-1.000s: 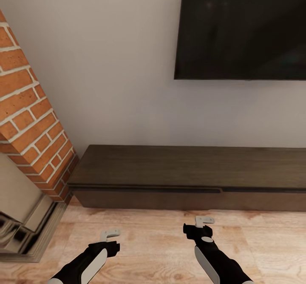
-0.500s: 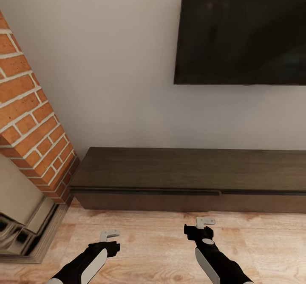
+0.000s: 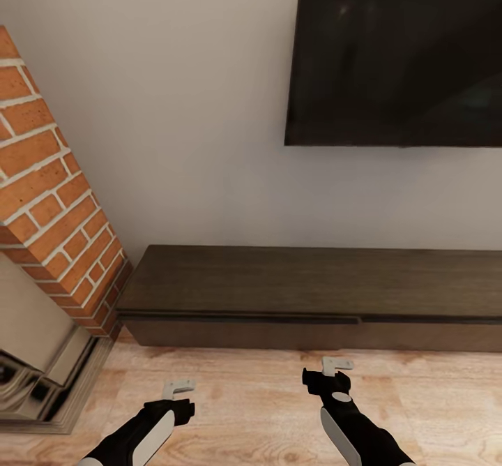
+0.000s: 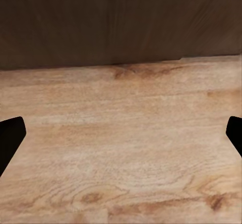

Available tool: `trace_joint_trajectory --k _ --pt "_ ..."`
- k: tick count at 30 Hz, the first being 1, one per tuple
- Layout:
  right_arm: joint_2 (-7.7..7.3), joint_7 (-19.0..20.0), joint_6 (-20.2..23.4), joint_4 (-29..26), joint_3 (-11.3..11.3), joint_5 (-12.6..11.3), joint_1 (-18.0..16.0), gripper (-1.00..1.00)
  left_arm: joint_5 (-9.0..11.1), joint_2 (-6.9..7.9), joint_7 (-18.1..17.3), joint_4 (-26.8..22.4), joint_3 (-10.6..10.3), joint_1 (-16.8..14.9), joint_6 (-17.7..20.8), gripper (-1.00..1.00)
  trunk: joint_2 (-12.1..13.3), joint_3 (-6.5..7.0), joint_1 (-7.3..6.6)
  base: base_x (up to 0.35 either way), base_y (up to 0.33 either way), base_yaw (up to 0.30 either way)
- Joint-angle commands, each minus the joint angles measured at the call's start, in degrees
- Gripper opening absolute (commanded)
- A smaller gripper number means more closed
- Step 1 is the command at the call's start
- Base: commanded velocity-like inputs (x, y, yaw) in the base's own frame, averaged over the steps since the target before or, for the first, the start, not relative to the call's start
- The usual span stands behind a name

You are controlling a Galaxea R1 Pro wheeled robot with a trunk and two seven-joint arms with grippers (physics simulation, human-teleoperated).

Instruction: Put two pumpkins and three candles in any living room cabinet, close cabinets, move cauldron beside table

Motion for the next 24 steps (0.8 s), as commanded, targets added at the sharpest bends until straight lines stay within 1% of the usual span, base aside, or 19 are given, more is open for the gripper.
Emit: trace_joint_trajectory --k 1,6,8,11,15,17,19,21,24 --pt "-0.09 -0.52 0.28 -0.11 0.41 -0.31 -0.05 1.0 0.53 0.09 0.54 -0.12 -0.47 -0.04 0.1 1.0 0.39 0.14 -0.23 0.0 0.0 0.0" --pt "-0.05 -0.56 -0.16 0.0 0.41 -0.41 -0.05 1.0 0.53 0.08 0.54 0.03 -0.44 -0.07 0.13 1.0 2.39 1.03 -1.33 0.0 0.0 0.0" --pt "0.21 -0.55 -0.29 0.55 0.4 -0.45 -0.04 1.0 0.53 0.08 0.51 0.88 -0.35 -0.08 0.15 1.0 3.2 1.39 -1.77 0.0 0.0 0.0" --pt "0.69 -0.53 -1.7 3.35 0.35 -0.53 -0.04 1.0 0.48 0.08 0.15 3.49 -0.5 -0.12 0.13 1.0 4.4 1.93 -2.42 0.0 0.0 0.0" --pt "0.88 -0.57 -5.88 7.31 0.33 -0.69 -0.05 1.0 0.45 -0.01 -0.15 7.53 -0.47 -0.17 0.02 1.0 6.0 2.65 -3.3 0.0 0.0 0.0" --pt "0.83 -0.62 -6.27 7.86 0.29 -0.77 -0.05 1.0 0.49 0.0 -0.22 8.55 -0.45 -0.15 -0.02 1.0 6.81 3.01 -3.74 0.0 0.0 0.0" --pt "0.77 -0.67 -6.53 9.07 0.26 -0.86 -0.02 1.0 0.49 -0.01 -0.31 11.13 -0.46 -0.12 -0.14 1.0 7.61 3.37 -4.18 0.0 0.0 0.0" --pt "0.82 -0.68 -6.74 11.14 0.26 -0.89 -0.03 1.0 0.51 -0.01 -0.38 13.62 -0.48 -0.11 -0.63 1.0 8.41 3.73 -4.62 0.0 0.0 0.0" --pt "0.88 -0.66 -7.28 16.09 0.24 -0.92 -0.04 1.0 0.52 -0.01 -0.5 17.49 -0.53 -0.1 -2.31 1.0 9.61 4.27 -5.28 0.0 0.0 0.0"
